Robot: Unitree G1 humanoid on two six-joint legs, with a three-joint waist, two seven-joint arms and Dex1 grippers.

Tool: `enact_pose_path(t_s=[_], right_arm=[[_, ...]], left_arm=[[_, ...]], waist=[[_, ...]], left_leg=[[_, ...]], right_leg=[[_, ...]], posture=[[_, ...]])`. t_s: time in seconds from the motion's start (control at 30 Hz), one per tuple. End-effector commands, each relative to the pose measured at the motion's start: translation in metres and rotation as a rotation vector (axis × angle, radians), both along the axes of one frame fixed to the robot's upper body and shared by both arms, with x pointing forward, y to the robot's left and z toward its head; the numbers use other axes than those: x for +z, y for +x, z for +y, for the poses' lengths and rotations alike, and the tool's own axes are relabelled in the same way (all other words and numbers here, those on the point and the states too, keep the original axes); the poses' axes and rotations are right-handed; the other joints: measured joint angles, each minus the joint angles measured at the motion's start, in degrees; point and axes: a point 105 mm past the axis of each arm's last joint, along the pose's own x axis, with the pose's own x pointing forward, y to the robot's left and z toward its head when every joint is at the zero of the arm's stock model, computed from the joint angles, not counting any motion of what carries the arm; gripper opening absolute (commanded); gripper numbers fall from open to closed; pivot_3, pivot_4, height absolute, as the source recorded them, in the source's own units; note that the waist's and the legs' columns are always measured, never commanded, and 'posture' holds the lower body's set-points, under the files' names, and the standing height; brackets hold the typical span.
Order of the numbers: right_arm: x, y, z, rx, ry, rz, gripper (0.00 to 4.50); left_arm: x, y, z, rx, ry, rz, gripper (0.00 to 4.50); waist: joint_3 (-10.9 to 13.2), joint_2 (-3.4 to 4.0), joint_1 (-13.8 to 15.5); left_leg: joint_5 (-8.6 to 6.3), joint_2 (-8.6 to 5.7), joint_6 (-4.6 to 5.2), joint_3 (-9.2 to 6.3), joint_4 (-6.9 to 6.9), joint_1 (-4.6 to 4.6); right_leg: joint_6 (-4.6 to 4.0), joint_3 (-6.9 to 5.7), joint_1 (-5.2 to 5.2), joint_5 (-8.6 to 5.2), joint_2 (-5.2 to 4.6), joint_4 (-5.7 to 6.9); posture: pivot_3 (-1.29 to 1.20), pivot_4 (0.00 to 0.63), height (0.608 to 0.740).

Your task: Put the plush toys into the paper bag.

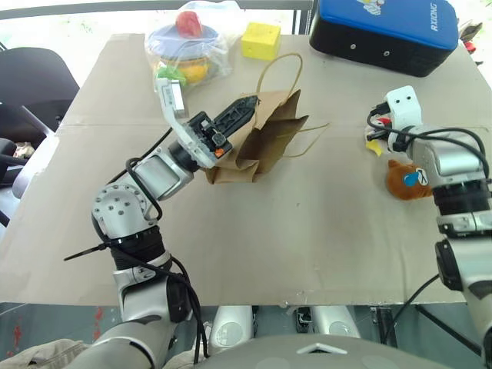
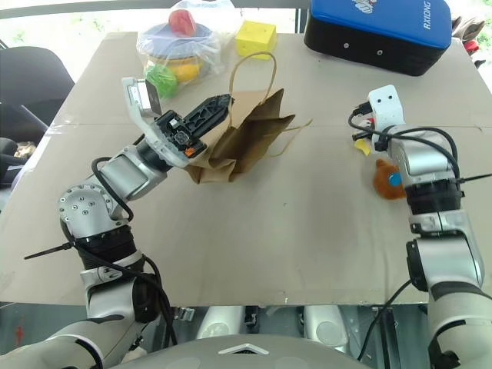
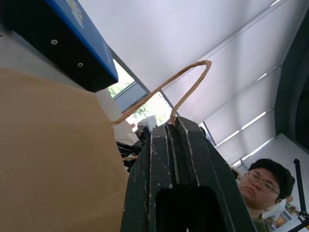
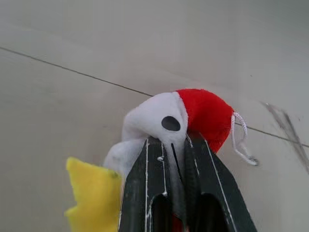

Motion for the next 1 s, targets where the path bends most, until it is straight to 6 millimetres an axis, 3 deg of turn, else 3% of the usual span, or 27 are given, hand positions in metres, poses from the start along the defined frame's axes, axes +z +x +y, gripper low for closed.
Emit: enact_pose_path(t_s=[0.03, 0.1, 0.13, 0.27, 0.5, 0.67, 0.83, 1.0], right_arm=[[0.093, -0.041, 0.046, 0.291, 0.277, -0.335, 0.03], [0.121, -0.063, 0.065, 0.388, 0.426, -0.421, 0.03], [0.126, -0.073, 0.079, 0.441, 0.475, -0.423, 0.03], [0.111, -0.1, 0.129, 0.659, 0.445, -0.333, 0.03], [0.057, -0.089, 0.173, 0.72, 0.36, -0.197, 0.03], [0.045, -0.08, 0.202, 0.804, 0.325, -0.156, 0.03], [0.032, -0.083, 0.236, 0.926, 0.431, -0.062, 0.03], [0.019, -0.091, 0.238, 0.997, 0.441, 0.003, 0.03]], left_arm=[[0.01, -0.007, -0.001, -0.034, 0.009, -0.052, 0.0], [0.011, -0.007, 0.0, -0.046, 0.008, -0.049, 0.0], [0.012, -0.007, -0.001, -0.053, 0.004, -0.047, 0.0], [0.017, -0.004, 0.0, -0.065, -0.017, -0.041, 0.0], [0.03, -0.005, 0.001, -0.106, -0.125, -0.014, 0.0], [0.019, -0.014, -0.005, -0.123, -0.103, 0.008, 0.0], [0.005, -0.026, -0.007, -0.123, -0.104, 0.036, 0.0], [-0.004, -0.03, -0.001, -0.086, -0.08, 0.047, 0.0]], waist=[[0.06, 0.09, -0.36], [0.12, 0.2, -0.74], [0.11, 0.19, -0.77], [0.07, 0.14, -0.38], [0.07, 0.11, -0.35], [0.07, 0.12, -1.01], [0.07, 0.11, -1.58], [0.07, 0.11, -1.52]], left_leg=[[0.0, 0.02, 0.0, 0.0, -0.02, -0.03], [0.0, 0.05, -0.01, 0.05, -0.03, 0.0], [0.0, 0.05, -0.01, 0.05, -0.03, 0.03], [0.02, 0.06, -0.04, -0.02, -0.01, 0.14], [0.01, -0.1, -0.01, -0.01, 0.09, 0.06], [0.02, -0.04, -0.02, -0.04, 0.08, 0.11], [0.02, -0.04, -0.02, -0.09, 0.07, 0.11], [0.01, -0.05, -0.02, -0.11, 0.07, 0.08]], right_leg=[[0.0, 0.0, -0.03, 0.0, 0.02, 0.0], [0.0, 0.08, -0.1, 0.0, 0.05, 0.09], [0.0, 0.08, -0.11, 0.0, 0.05, 0.13], [-0.01, 0.02, -0.08, 0.0, 0.07, 0.28], [0.0, 0.04, -0.08, 0.0, -0.08, 0.26], [-0.01, 0.06, -0.1, 0.0, 0.0, 0.3], [-0.01, 0.03, -0.09, 0.0, -0.01, 0.3], [-0.01, 0.01, -0.08, 0.0, -0.05, 0.26]], posture=[[0.0, 0.15, 0.729], [0.0, 0.15, 0.729], [0.0, 0.15, 0.729], [0.0, 0.15, 0.729], [0.0, 0.15, 0.729], [0.0, 0.15, 0.729], [0.0, 0.15, 0.729], [0.0, 0.15, 0.729]])
